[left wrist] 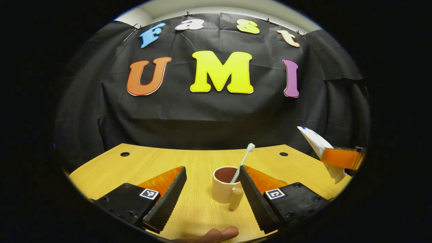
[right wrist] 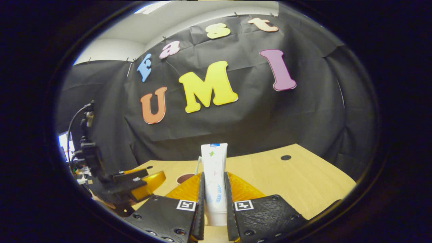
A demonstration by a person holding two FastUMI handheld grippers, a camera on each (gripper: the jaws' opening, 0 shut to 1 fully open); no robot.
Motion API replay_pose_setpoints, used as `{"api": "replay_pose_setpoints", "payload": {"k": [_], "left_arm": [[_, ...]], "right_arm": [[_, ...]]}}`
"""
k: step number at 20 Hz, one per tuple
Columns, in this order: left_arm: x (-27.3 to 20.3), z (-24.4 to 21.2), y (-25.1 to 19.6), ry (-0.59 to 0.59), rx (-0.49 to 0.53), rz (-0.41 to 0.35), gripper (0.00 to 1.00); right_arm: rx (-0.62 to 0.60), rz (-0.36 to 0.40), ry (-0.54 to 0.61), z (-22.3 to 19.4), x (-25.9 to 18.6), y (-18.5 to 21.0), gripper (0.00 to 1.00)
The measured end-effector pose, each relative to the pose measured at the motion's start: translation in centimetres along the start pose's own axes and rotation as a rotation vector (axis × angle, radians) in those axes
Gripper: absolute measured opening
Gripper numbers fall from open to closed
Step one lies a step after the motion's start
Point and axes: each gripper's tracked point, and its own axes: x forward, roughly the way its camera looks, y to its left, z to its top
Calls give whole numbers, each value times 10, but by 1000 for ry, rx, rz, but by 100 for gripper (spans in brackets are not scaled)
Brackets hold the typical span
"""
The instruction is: Put the toothbrush and toothpaste on the desktop into the cup, then pick up the cup and place it on the coaster on the desktop.
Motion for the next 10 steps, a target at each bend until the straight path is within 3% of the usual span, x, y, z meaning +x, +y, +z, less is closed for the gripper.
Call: {"api": "replay_pose_setpoints", "payload": {"k": [6,10], "left_arm": [[-38,-31,38,12,-6,66,98],[-41,-50,46,46,-44,65,98]], "right_arm": [[16,115,-15,12,66,70,27],[19,116,-33,8,108,87,28]]}}
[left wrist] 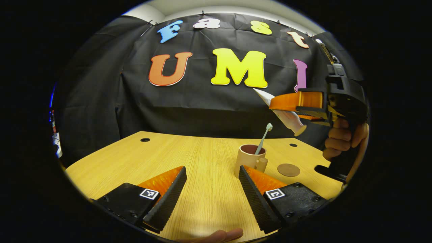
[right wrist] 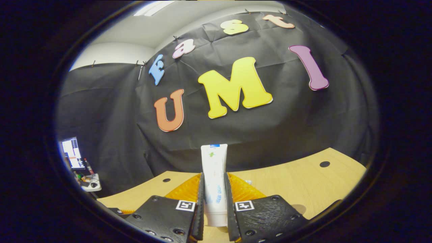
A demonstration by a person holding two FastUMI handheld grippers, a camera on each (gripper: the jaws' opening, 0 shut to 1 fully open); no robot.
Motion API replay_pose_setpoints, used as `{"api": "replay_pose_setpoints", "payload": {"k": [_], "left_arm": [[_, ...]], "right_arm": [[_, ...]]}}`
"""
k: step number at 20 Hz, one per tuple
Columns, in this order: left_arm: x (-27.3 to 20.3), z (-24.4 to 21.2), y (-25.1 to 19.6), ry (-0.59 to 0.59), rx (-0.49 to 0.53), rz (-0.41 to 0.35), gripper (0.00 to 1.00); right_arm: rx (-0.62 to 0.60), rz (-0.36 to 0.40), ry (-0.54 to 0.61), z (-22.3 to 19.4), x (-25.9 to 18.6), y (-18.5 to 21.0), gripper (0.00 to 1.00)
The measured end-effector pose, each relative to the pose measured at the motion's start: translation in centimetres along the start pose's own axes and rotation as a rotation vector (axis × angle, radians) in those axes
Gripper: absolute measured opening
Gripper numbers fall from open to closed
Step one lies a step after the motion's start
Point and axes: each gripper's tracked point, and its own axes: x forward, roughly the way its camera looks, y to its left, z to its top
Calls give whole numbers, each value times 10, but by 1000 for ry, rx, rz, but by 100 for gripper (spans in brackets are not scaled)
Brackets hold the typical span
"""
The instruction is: Put the toothbrush and toothpaste on the desktop into the cup, then pick up the cup and place it on the coaster on the desktop.
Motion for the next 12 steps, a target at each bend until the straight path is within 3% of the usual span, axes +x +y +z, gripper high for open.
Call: {"api": "replay_pose_setpoints", "payload": {"k": [6,9,12], "left_arm": [[10,-3,-1,12,28,-25,99],[17,-5,-5,9,21,-54,99],[20,-11,-2,30,17,-45,99]], "right_arm": [[-12,-25,66,-38,39,-7,28],[-49,-39,76,-48,47,-14,33],[-54,-34,59,-43,48,-14,28]]}}
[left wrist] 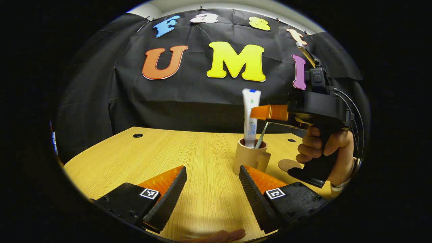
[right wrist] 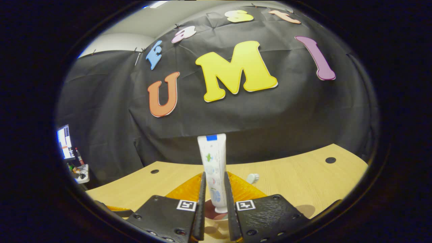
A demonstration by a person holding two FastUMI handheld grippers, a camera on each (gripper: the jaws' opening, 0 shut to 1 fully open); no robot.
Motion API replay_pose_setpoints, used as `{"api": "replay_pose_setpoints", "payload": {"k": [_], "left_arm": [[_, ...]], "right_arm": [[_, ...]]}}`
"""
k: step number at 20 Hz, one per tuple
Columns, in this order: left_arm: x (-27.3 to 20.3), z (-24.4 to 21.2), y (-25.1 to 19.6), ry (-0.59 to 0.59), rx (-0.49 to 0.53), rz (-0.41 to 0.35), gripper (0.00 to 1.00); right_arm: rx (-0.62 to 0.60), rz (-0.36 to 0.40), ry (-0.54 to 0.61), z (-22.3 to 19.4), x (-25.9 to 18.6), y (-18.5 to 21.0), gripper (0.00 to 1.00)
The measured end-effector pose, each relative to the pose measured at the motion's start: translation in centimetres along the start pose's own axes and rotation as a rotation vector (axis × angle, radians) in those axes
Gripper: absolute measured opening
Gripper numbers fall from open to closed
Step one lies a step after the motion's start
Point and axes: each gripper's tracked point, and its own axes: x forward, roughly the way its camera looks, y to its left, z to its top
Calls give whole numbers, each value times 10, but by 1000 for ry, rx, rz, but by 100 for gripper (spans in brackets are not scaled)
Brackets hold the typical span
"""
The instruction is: Put the toothbrush and toothpaste on the desktop into the cup, then pick up the cup and place it on the coaster on the desktop.
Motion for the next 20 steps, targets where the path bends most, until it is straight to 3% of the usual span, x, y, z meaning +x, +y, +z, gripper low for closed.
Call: {"api": "replay_pose_setpoints", "payload": {"k": [1,6,9,11,16,18,20], "left_arm": [[0,-2,1,4,-3,4,99],[-2,-2,4,2,-6,17,99],[-5,-1,9,-1,-13,39,99],[-7,-2,12,3,-20,58,99],[-14,-2,19,27,-35,104,98],[-20,0,19,43,-45,119,98],[-23,6,18,46,-54,134,98]], "right_arm": [[-9,-1,-17,4,-3,0,23],[-8,18,-18,10,-16,9,25],[-45,20,-19,11,-30,15,33],[-65,17,-28,14,-45,18,40],[-128,-30,-96,26,-95,13,78],[-161,-44,-104,24,-120,9,84],[-151,-11,-89,19,-142,12,91]]}}
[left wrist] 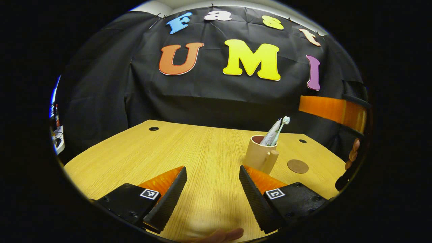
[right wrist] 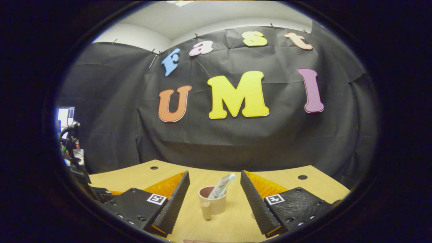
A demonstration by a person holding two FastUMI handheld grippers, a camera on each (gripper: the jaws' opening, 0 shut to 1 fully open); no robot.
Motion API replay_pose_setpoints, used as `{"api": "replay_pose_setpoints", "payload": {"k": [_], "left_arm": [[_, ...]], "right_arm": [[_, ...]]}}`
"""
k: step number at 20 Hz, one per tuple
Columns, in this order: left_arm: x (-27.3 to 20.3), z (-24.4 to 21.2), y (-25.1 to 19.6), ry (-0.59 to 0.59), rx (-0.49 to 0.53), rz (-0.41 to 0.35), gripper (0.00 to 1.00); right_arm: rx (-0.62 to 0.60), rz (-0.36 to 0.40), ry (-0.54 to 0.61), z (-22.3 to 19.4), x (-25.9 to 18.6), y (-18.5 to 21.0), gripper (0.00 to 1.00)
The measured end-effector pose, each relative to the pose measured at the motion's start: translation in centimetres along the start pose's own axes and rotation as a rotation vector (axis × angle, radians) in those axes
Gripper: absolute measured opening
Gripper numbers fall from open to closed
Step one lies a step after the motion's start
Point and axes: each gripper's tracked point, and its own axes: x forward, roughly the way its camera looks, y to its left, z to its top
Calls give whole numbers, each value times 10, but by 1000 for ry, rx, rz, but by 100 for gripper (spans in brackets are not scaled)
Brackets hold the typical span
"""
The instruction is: Put the toothbrush and toothpaste on the desktop into the cup, then pick up the cup and place it on the coaster on the desktop.
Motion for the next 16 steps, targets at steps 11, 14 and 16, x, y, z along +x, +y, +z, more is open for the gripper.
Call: {"api": "replay_pose_setpoints", "payload": {"k": [11,14,16], "left_arm": [[14,43,-43,88,46,-9,98],[29,45,-68,162,41,-73,98],[39,43,-80,236,51,-91,98]], "right_arm": [[-43,-90,-40,-3,-91,-72,95],[-41,-104,-61,-5,-107,-88,92],[-52,-129,-82,-7,-116,-104,95]]}}
